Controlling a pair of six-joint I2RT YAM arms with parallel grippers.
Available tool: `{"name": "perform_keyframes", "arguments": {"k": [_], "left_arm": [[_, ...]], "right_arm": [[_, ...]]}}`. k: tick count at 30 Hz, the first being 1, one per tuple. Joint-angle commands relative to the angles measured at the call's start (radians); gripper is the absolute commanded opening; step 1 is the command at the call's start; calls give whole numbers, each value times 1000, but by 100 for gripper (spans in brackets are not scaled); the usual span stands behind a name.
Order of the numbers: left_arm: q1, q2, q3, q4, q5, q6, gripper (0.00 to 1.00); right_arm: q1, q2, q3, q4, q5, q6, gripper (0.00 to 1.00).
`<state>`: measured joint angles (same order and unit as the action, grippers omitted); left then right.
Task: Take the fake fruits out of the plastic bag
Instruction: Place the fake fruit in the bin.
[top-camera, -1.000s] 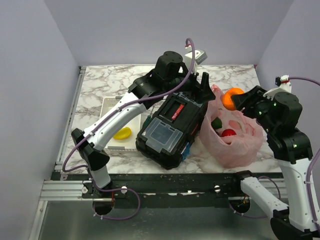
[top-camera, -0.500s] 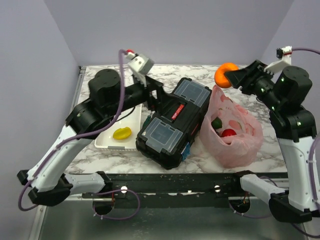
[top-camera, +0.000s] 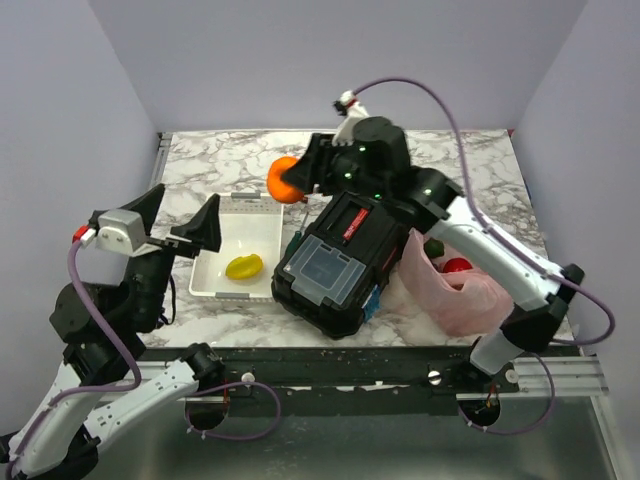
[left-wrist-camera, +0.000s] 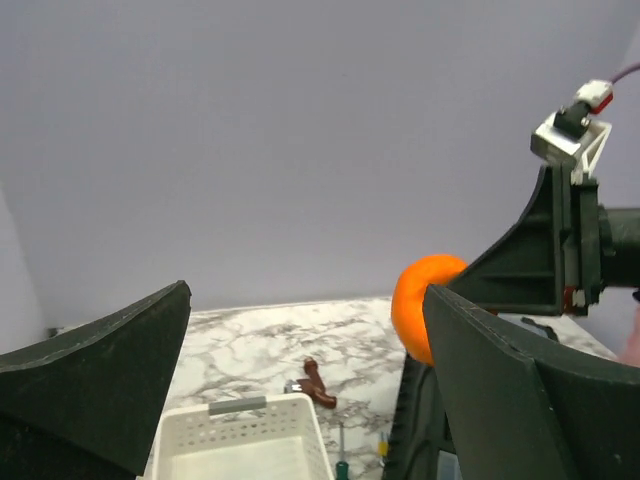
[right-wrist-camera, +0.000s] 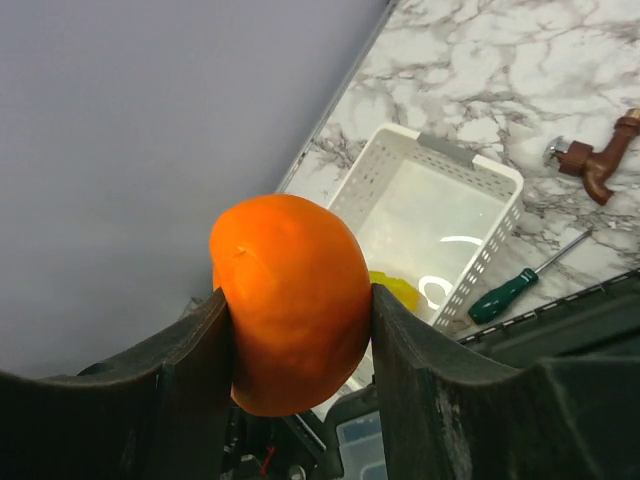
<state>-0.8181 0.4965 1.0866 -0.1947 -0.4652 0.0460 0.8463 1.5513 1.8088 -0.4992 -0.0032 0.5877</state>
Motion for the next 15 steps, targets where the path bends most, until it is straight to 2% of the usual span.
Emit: {"name": "perform_keyframes", "arguments": {"k": [1, 4, 12, 15], "left_arm": [[2, -95, -124, 231, -170, 124, 99], [2, -124, -138, 239, -158, 116, 99], [13, -133, -201, 307, -166, 141, 99], [34, -116, -194, 291, -151, 123, 99]], "right_arm": [[110, 147, 89, 29, 203, -75, 21], [174, 268, 161, 17, 313, -151, 21], [204, 544, 336, -63, 327, -180, 23], [215, 616, 360, -63, 363, -197, 27]]}}
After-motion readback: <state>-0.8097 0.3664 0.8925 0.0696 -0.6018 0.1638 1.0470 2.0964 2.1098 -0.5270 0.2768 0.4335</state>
